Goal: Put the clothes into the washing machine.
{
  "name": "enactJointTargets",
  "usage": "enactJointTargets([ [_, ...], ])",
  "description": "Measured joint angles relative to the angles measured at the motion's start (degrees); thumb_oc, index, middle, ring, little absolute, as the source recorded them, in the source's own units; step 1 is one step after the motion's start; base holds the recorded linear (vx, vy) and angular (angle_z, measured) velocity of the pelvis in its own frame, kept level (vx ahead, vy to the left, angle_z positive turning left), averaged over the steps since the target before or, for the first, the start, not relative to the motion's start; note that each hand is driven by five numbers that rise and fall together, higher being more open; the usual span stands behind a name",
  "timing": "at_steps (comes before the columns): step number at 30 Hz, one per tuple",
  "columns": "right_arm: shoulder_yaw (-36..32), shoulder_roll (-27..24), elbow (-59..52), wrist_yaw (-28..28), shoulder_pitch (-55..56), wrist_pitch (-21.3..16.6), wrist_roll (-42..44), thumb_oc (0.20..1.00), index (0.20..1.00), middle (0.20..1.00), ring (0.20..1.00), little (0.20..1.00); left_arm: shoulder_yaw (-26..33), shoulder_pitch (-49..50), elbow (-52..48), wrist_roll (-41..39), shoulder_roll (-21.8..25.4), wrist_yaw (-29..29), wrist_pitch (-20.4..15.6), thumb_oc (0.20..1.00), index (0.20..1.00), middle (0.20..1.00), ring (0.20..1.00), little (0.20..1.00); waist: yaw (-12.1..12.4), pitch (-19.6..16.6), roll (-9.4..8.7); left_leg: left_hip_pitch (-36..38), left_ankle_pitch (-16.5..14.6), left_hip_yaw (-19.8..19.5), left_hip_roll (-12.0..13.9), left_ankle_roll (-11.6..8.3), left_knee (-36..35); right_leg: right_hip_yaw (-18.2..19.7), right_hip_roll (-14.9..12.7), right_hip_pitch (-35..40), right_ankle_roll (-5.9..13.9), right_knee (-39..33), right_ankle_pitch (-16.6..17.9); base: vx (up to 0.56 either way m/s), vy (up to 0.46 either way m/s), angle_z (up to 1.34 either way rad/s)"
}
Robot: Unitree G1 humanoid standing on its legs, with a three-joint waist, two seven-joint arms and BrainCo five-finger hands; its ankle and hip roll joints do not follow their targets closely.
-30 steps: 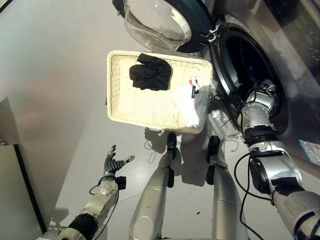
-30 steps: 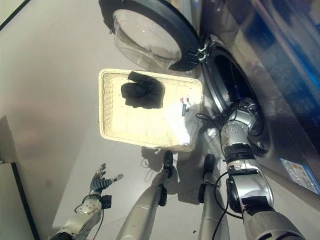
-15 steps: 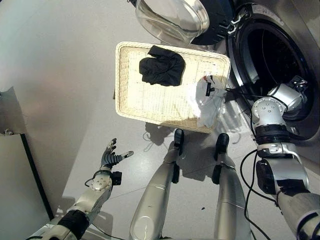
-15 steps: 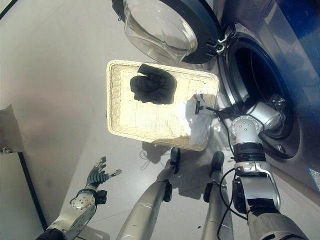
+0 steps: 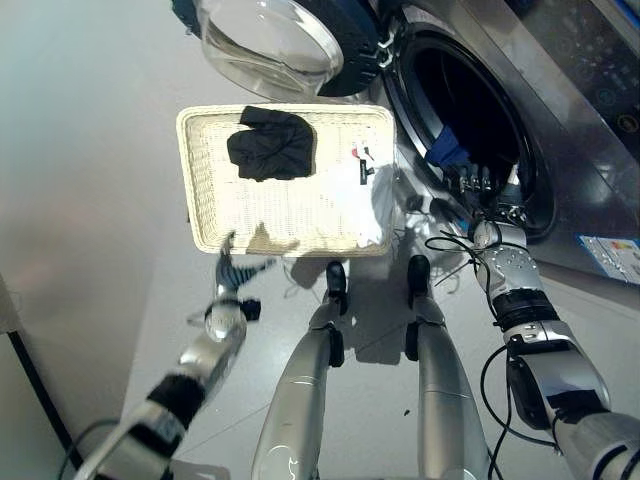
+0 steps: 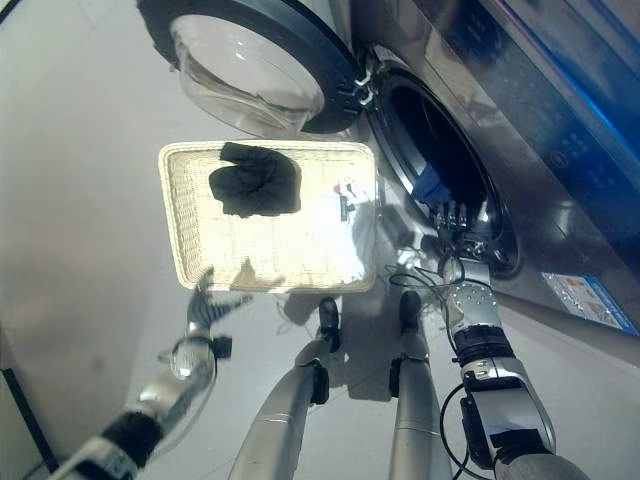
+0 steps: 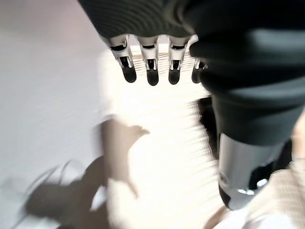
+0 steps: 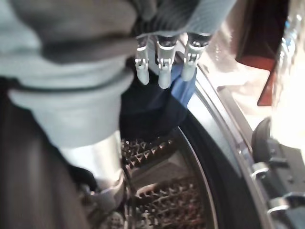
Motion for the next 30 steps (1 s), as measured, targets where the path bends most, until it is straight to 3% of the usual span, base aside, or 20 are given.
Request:
enactJointTargets([
  [4,3.46,0.74,2.46,1.34,0.66,1.01,-8.44,1.000,1.000,1.000,1.000,1.000,0.50,-11.08,7.23,0.58,0.22,1.19,2.67,1.000,1.000,1.000,1.000,1.000,-2.50,0.19,-0.37,-0.43,-0.43,0.63,0.05,0.06,0.11,0.65,0.15,-0.43,0.17,-0.55,0.20,-0.04,0.112,-0.08],
  [8,5.84,2.20,2.35,3.30,2.19,2.30,-11.81,1.000,1.000,1.000,1.000,1.000,2.55,-15.80,12.81,0.57,0.55,3.37,4.76,1.000,1.000,1.000,1.000,1.000,-5.42,0.13,-1.76,-2.00,-1.78,2.05,0.41,0.34,1.88,1.93,0.51,-1.88,0.32,-0.38,0.32,-0.01,0.102,-0.18],
  [10,7.16,3.15,2.74,3.41,4.11,2.29,-12.77,1.000,1.000,1.000,1.000,1.000,3.46,-17.48,14.67,0.50,1.11,4.87,6.95,1.000,1.000,1.000,1.000,1.000,-6.71,0.06,-3.75,-2.77,-2.80,3.24,0.83,0.37,3.05,3.28,1.08,-2.85,0.43,-0.33,0.44,-0.02,0.090,-0.27],
  [13,8.18,3.45,3.61,3.58,7.01,2.73,-13.18,1.000,1.000,1.000,1.000,1.000,4.17,-20.46,18.72,0.21,2.08,6.72,8.84,1.000,1.000,1.000,1.000,1.000,-9.01,0.15,-5.33,-4.19,-3.37,3.75,0.94,0.40,3.94,4.14,1.32,-4.10,0.62,-0.57,0.78,-0.03,0.109,-0.14],
  [19,9.09,2.75,4.34,6.32,11.78,2.28,-12.94,1.000,1.000,1.000,1.000,1.000,4.52,-24.17,24.67,-1.26,3.27,9.88,14.71,1.000,1.000,1.000,1.000,1.000,-11.70,0.11,-5.78,-6.47,-4.98,5.50,1.25,0.97,6.27,5.87,1.60,-5.99,1.24,-0.79,1.32,-0.02,0.095,-0.13],
  [26,10.88,1.84,1.96,9.54,11.31,2.19,-12.91,1.000,1.000,1.000,1.000,1.000,3.98,-30.46,32.44,-1.76,6.35,9.55,22.93,1.000,1.000,1.000,1.000,1.000,-13.87,0.01,-6.26,-11.10,-6.10,7.09,1.50,1.22,9.01,7.70,1.82,-10.17,1.95,-0.88,2.24,-0.01,0.092,-0.09],
  [27,11.38,1.47,1.59,9.76,11.30,2.21,-12.92,1.000,1.000,1.000,1.000,1.000,3.95,-31.19,33.12,-1.74,6.58,9.39,23.75,0.840,0.840,0.840,0.840,0.840,-13.94,0.01,-6.27,-11.71,-6.19,7.16,1.56,1.23,9.31,7.83,1.88,-10.69,2.03,-0.88,2.33,-0.02,0.066,-0.06],
  [29,12.20,0.93,1.42,10.62,11.35,2.27,-12.93,1.000,1.000,1.000,1.000,1.000,3.19,-32.30,33.79,-1.71,7.12,9.19,24.84,0.351,0.351,0.351,0.351,0.351,-14.23,0.01,-6.28,-12.48,-6.25,7.17,1.66,1.20,9.61,7.88,1.97,-11.34,1.93,-0.88,2.50,-0.02,0.071,-0.02],
  [30,12.60,0.77,0.81,10.72,11.41,2.28,-12.97,1.000,1.000,1.000,1.000,1.000,2.37,-32.92,34.25,-1.59,7.69,9.19,25.38,0.256,0.256,0.256,0.256,0.256,-14.53,-0.03,-6.40,-13.01,-6.32,7.13,1.69,1.18,9.84,7.92,2.01,-11.81,1.94,-0.79,2.51,-0.03,0.069,-0.02],
])
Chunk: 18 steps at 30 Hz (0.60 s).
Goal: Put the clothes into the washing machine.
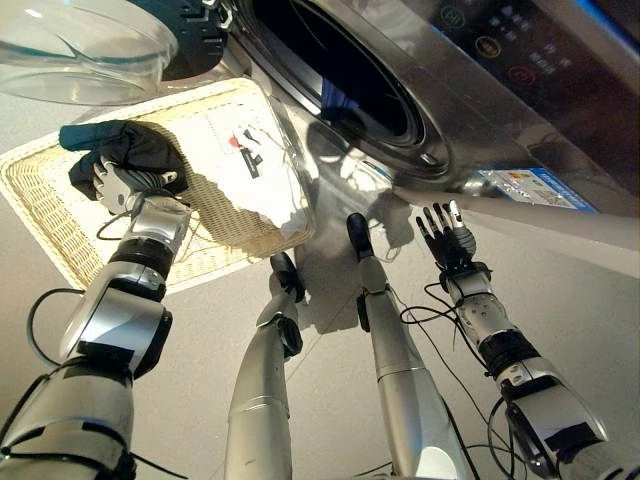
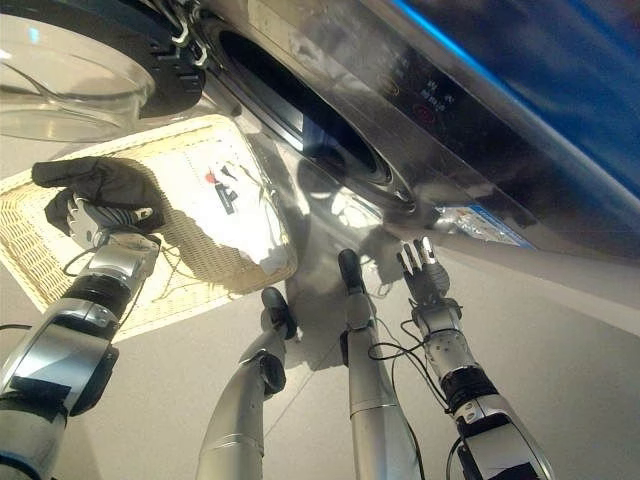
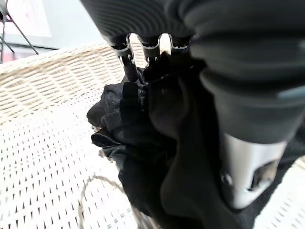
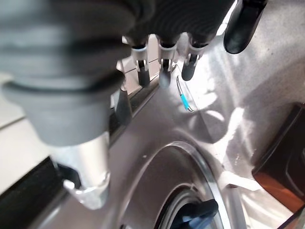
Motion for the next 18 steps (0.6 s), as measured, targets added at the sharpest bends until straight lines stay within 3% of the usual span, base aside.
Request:
enactJointTargets([
  [1,0.63,-0.07,-0.97,0.01,-0.02,0.07,-0.02,1.000,1.000,1.000,1.000,1.000,-0.81,-0.50,0.62,0.44,0.98,0.03,0.72,0.200,0.200,0.200,0.200,0.200,-0.53,-0.08,-0.19,-0.60,-0.05,-0.04,0.00,0.00,0.23,0.11,0.04,-0.58,0.03,0.10,0.02,-0.03,0.049,-0.05],
  [4,1.68,-0.35,-3.98,0.89,1.08,0.52,-0.27,1.000,1.000,1.000,1.000,1.000,-1.85,-2.31,1.63,2.27,4.03,0.12,2.23,0.200,0.200,0.200,0.200,0.200,-0.98,-0.03,-1.31,-1.81,-0.49,-0.16,0.07,-0.03,1.08,0.99,0.49,-1.87,0.03,0.22,0.45,-0.03,0.034,-0.10],
  [10,3.61,-0.34,-6.87,1.57,3.81,0.72,-4.90,1.000,1.000,1.000,1.000,1.000,-1.87,-3.29,1.48,3.79,4.98,1.28,2.35,0.200,0.200,0.200,0.200,0.200,-1.10,-0.59,-2.97,-2.28,-0.61,-0.73,0.02,-0.11,1.41,1.06,0.60,-2.14,0.32,0.26,0.23,-0.03,-0.005,-0.01],
  [13,5.66,-0.67,-9.73,1.15,4.97,0.01,-14.64,1.000,1.000,1.000,1.000,1.000,-3.00,-3.64,0.56,6.22,5.20,2.33,2.57,0.200,0.200,0.200,0.200,0.200,-0.82,-1.05,-4.13,-2.90,-0.59,-1.50,0.02,-0.11,1.64,0.93,0.77,-2.43,0.18,0.28,0.36,-0.05,-0.081,0.04],
  [18,10.03,-2.45,-14.34,-1.89,3.54,-2.20,-32.51,1.000,1.000,1.000,1.000,1.000,-2.91,-3.30,-2.79,6.64,5.20,2.23,0.77,0.200,0.200,0.200,0.200,0.200,-0.23,-1.06,-4.15,-3.30,-0.32,-3.65,0.03,-0.10,1.93,-1.13,0.65,-1.66,-0.20,0.29,0.45,-0.05,-0.142,0.11],
])
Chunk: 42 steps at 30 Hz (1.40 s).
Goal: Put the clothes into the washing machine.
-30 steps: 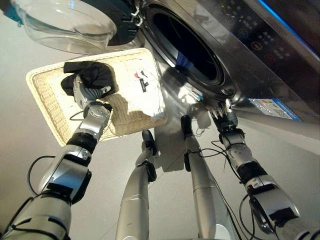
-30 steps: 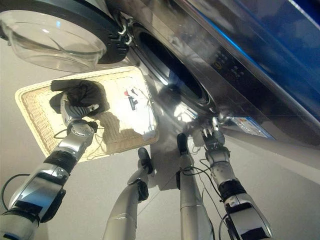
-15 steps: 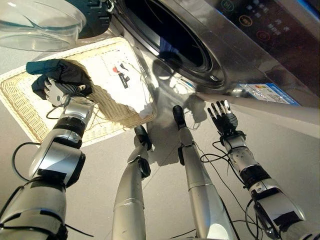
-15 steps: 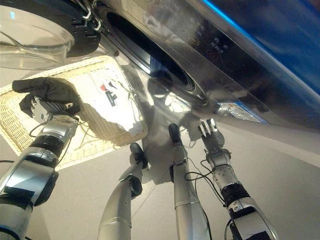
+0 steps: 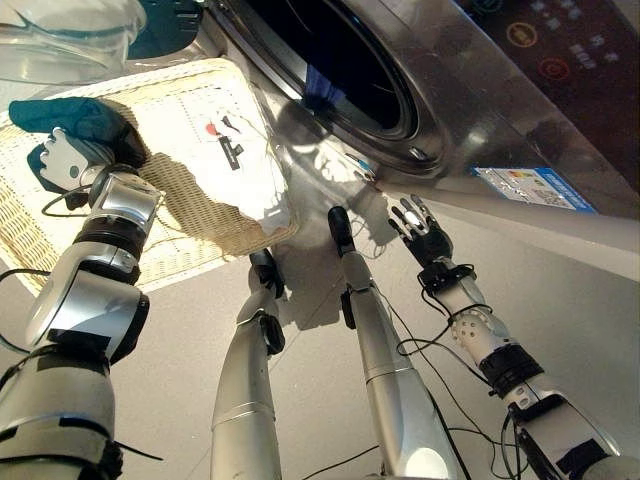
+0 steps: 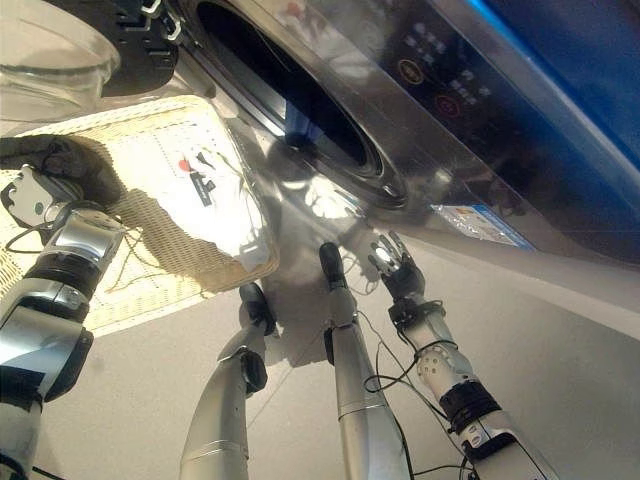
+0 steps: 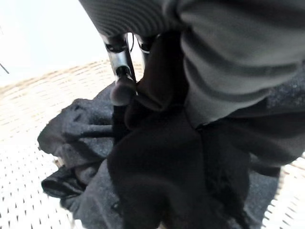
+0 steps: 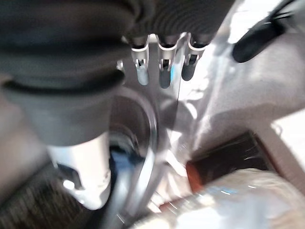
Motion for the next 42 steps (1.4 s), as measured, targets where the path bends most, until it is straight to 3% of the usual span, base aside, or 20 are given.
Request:
enactJointTargets([
  [3,1.40,-1.04,-1.10,-1.54,-1.03,0.01,-4.18,1.000,1.000,1.000,1.000,1.000,0.12,1.08,-3.12,-0.07,-0.16,-1.31,-2.01,0.200,0.200,0.200,0.200,0.200,1.07,0.06,-0.10,0.76,0.55,-1.22,0.04,-0.32,-0.29,-0.99,0.00,1.10,-0.28,0.00,-0.19,-0.05,-0.176,0.17],
  [5,1.85,-1.01,-1.98,-3.40,-2.47,0.13,-9.38,1.000,1.000,1.000,1.000,1.000,0.18,4.46,-8.87,-0.07,-0.80,-4.26,-6.08,0.200,0.200,0.200,0.200,0.200,2.87,0.07,-0.14,3.25,2.00,-3.66,-0.05,-1.33,-2.45,-3.31,-0.01,3.73,-1.29,-0.02,-0.92,-0.05,-0.193,0.30],
  [8,1.90,-0.60,-3.07,-4.51,-3.48,0.52,-11.57,1.000,1.000,1.000,1.000,1.000,1.19,9.01,-13.74,-0.03,-1.59,-5.76,-8.85,0.200,0.200,0.200,0.200,0.200,4.53,0.08,-0.15,6.13,3.64,-5.35,0.04,-2.48,-5.35,-4.81,0.19,5.93,-2.24,-0.03,-1.60,-0.05,-0.214,0.27],
  [16,1.90,2.20,-4.34,-5.55,-4.67,3.43,-18.28,1.000,1.000,1.000,1.000,1.000,6.93,22.92,-20.18,0.02,-2.84,-9.76,-12.88,0.200,0.200,0.200,0.200,0.200,11.14,0.28,0.20,13.02,6.87,-10.57,2.10,-5.89,-11.30,-10.44,1.75,11.69,-4.98,0.86,-4.25,-0.02,-0.209,0.22],
  [21,2.54,3.31,-4.34,-6.21,-6.78,6.03,-24.01,1.000,1.000,1.000,1.000,1.000,9.37,30.60,-27.09,-0.04,-3.22,-17.89,-15.37,0.200,0.200,0.200,0.200,0.200,16.93,0.57,0.75,16.88,8.68,-13.35,3.13,-7.91,-14.58,-14.62,1.49,13.98,-7.43,4.60,-7.84,0.01,-0.130,0.33],
  [26,2.61,3.32,-3.54,-5.86,-8.63,8.49,-28.49,1.000,1.000,1.000,1.000,1.000,9.87,39.03,-39.90,-0.81,-2.96,-27.93,-16.36,0.200,0.200,0.200,0.200,0.200,20.05,0.94,2.00,18.24,9.92,-13.87,3.40,-8.61,-15.37,-17.33,0.20,14.65,-8.22,8.98,-10.98,-0.01,-0.127,0.30],
  [33,3.11,4.08,-0.82,-1.79,-8.34,11.02,-28.42,1.000,1.000,1.000,1.000,1.000,6.22,41.51,-50.15,-7.73,-3.14,-41.85,-17.57,0.200,0.200,0.200,0.200,0.200,21.34,1.21,2.84,19.77,10.23,-13.70,3.46,-8.70,-14.97,-18.40,-0.45,16.22,-8.38,10.59,-12.28,0.00,-0.046,0.10],
  [42,7.10,3.55,-0.35,1.87,-5.56,13.14,-27.15,1.000,1.000,1.000,1.000,1.000,-0.43,41.31,-53.66,-10.15,-3.96,-49.01,-18.68,0.200,0.200,0.200,0.200,0.200,20.61,1.24,3.55,20.50,10.11,-13.07,3.78,-8.83,-14.80,-18.28,-0.25,16.79,-8.35,10.18,-12.27,0.00,-0.007,-0.03],
])
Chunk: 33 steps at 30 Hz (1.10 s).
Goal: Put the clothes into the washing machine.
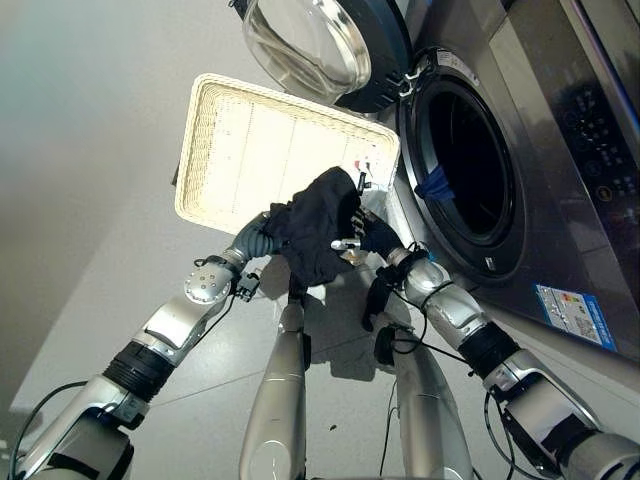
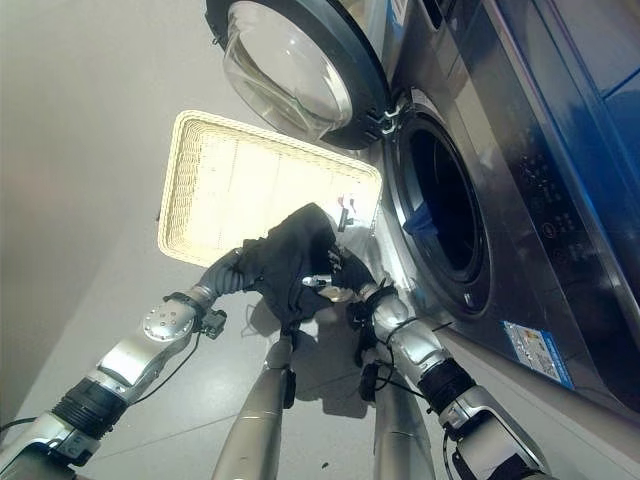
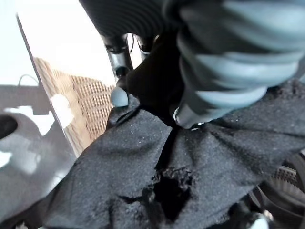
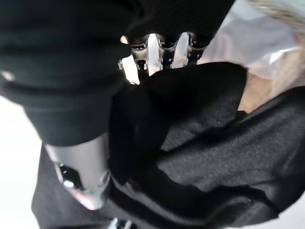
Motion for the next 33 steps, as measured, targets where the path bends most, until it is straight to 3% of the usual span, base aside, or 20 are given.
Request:
enactJointTargets([
  [12,2.57,-2.49,-0.16,7.86,0.89,4.54,2.04,1.000,1.000,1.000,1.000,1.000,-4.66,-1.13,0.08,0.10,-0.08,-0.23,1.28,0.200,0.200,0.200,0.200,0.200,-1.14,0.00,0.07,0.60,-0.42,1.49,0.17,0.36,0.00,0.74,0.20,0.46,0.03,-0.72,0.02,0.00,0.007,-0.02],
  [13,2.94,-2.81,-0.21,8.80,0.87,4.82,2.37,0.733,0.733,0.733,0.733,0.733,-5.26,-1.74,0.23,0.11,-0.10,-0.23,1.82,0.200,0.200,0.200,0.200,0.200,-1.15,0.00,0.07,0.62,-0.49,1.61,0.16,0.37,0.00,0.90,0.25,0.45,0.08,-0.83,0.06,0.01,0.011,-0.06],
  [14,3.22,-3.15,-0.22,9.06,0.88,5.08,2.71,0.624,0.624,0.624,0.624,0.624,-6.14,-2.50,0.41,0.11,-0.03,-0.23,2.30,0.200,0.200,0.200,0.200,0.200,-1.12,0.00,0.07,0.61,-0.54,1.70,0.18,0.39,0.00,1.03,0.32,0.47,0.20,-1.05,0.16,0.01,0.017,-0.07],
  [16,3.52,-3.69,-0.21,9.09,0.89,5.79,3.60,0.209,0.209,0.209,0.209,0.209,-6.73,-3.19,1.18,0.11,-0.39,-0.25,2.41,0.200,0.200,0.200,0.200,0.200,-1.38,0.00,0.07,0.61,-0.70,1.87,0.14,0.55,-0.01,1.27,0.36,0.47,0.40,-1.36,0.29,0.01,0.019,-0.07],
  [22,3.52,-3.87,0.38,10.17,0.90,8.82,6.56,0.200,0.200,0.200,0.200,0.200,-8.75,-3.61,1.83,0.15,-0.89,-0.19,1.14,0.200,0.200,0.200,0.200,0.200,-2.40,0.00,0.07,0.59,-1.20,2.58,0.05,0.79,-0.13,2.04,0.53,0.40,0.49,-2.25,0.58,0.01,0.027,-0.06],
  [23,3.52,-3.95,0.68,10.39,0.95,8.97,6.79,0.200,0.200,0.200,0.200,0.200,-9.06,-3.60,1.84,0.15,-1.06,-0.22,0.87,0.445,0.445,0.445,0.445,0.445,-2.48,0.00,0.07,0.59,-1.31,2.76,0.05,0.87,-0.12,2.05,0.54,0.39,0.50,-2.32,0.59,0.01,0.027,-0.09],
  [24,3.52,-4.05,0.69,10.63,0.97,9.08,6.82,0.200,0.200,0.200,0.200,0.200,-9.16,-3.57,1.86,0.13,-1.22,-0.26,0.76,0.445,0.445,0.445,0.445,0.445,-2.51,0.00,0.07,0.59,-1.38,2.86,0.04,0.90,-0.12,2.12,0.54,0.39,0.50,-2.38,0.61,0.02,0.045,-0.04],
  [25,3.52,-4.23,0.69,10.91,0.99,9.22,6.96,0.200,0.200,0.200,0.200,0.200,-9.06,-3.48,1.94,0.12,-1.54,-0.26,0.47,1.000,1.000,1.000,1.000,1.000,-2.47,0.00,0.07,0.59,-1.45,3.06,0.04,0.99,-0.12,2.29,0.55,0.38,0.50,-2.45,0.61,0.02,0.042,-0.02],
  [32,3.48,-4.24,1.78,11.29,2.55,9.47,10.91,0.200,0.200,0.200,0.200,0.200,-8.75,-3.08,2.19,-1.76,-4.41,2.13,-0.57,1.000,1.000,1.000,1.000,1.000,-2.43,0.00,0.07,0.59,-1.75,3.32,-0.30,1.35,-0.12,2.57,0.26,0.43,0.76,-2.48,0.75,0.01,0.028,-0.01],
  [33,3.31,-3.89,2.04,11.28,3.32,9.45,12.53,0.200,0.200,0.200,0.200,0.200,-8.39,-2.41,2.20,-1.86,-4.69,4.45,-0.93,1.000,1.000,1.000,1.000,1.000,-2.43,0.00,0.07,0.54,-1.78,3.33,-0.35,1.41,-0.13,2.54,0.23,0.44,0.84,-2.66,0.78,0.00,0.000,0.00],
])
